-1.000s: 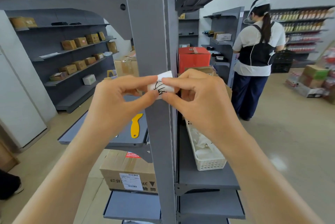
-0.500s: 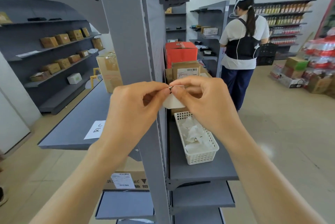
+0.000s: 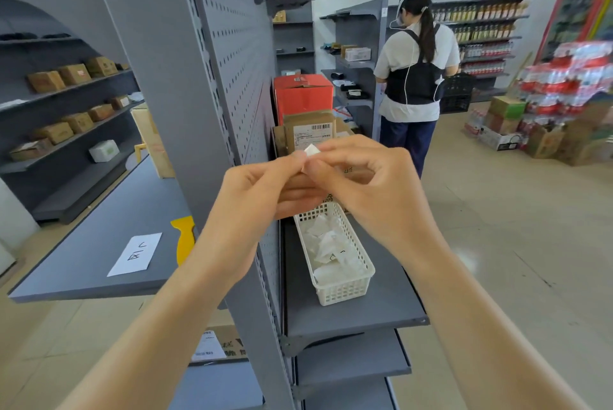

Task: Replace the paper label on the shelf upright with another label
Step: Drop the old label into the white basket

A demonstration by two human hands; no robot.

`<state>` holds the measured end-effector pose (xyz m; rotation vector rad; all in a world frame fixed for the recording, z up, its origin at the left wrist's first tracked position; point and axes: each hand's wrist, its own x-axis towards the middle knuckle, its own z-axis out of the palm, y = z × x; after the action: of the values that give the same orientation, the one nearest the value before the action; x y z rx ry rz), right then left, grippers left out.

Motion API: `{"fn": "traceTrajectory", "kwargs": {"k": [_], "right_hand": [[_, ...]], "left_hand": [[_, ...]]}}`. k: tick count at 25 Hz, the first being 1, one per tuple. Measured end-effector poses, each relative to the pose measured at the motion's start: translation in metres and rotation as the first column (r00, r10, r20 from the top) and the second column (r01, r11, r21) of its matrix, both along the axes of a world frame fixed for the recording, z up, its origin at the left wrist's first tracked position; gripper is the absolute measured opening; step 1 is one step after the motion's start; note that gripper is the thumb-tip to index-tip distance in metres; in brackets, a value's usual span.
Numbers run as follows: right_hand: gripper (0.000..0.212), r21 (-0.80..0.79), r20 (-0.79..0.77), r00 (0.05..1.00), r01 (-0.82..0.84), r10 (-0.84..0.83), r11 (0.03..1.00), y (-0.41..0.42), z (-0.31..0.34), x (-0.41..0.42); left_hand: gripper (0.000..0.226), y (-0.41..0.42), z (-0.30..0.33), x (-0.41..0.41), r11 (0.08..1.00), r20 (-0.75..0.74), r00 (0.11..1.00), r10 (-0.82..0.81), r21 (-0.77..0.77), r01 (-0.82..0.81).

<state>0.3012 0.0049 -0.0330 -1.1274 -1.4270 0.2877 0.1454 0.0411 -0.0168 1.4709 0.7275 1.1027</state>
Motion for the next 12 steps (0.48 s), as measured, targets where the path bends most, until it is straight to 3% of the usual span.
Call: {"fn": "traceTrajectory", "kwargs": {"k": [3,7,8,12], "right_hand": [[0.012,0.063,0.064,0.998,-0.025,0.021,0.998,-0.001,0.001,0.008],[0.013,0.034,-0.222,0.959,-0.174,0.177,0.984,-0.004,0.007,0.020],[0.017,-0.008,-0.226,0.960,-0.174,0.167,0.985,-0.003,0.007,0.023],[0.014,-0.125,0.033,0.996,0.089,-0.085,0.988,0.011,-0.005,0.035]], "left_hand": [[0.029,0.001,-0.001,0.005,0.999,0.022,0.999,-0.032,0.043,0.031],[0.022,0.002,-0.002,0.014,0.998,0.058,0.998,0.018,0.057,-0.021],[0.019,0.005,-0.004,0.017,0.992,0.028,0.997,0.067,0.109,-0.069],[0.019,0.016,-0.022,0.037,0.918,-0.193,0.946,0.260,0.352,-0.181]]}}
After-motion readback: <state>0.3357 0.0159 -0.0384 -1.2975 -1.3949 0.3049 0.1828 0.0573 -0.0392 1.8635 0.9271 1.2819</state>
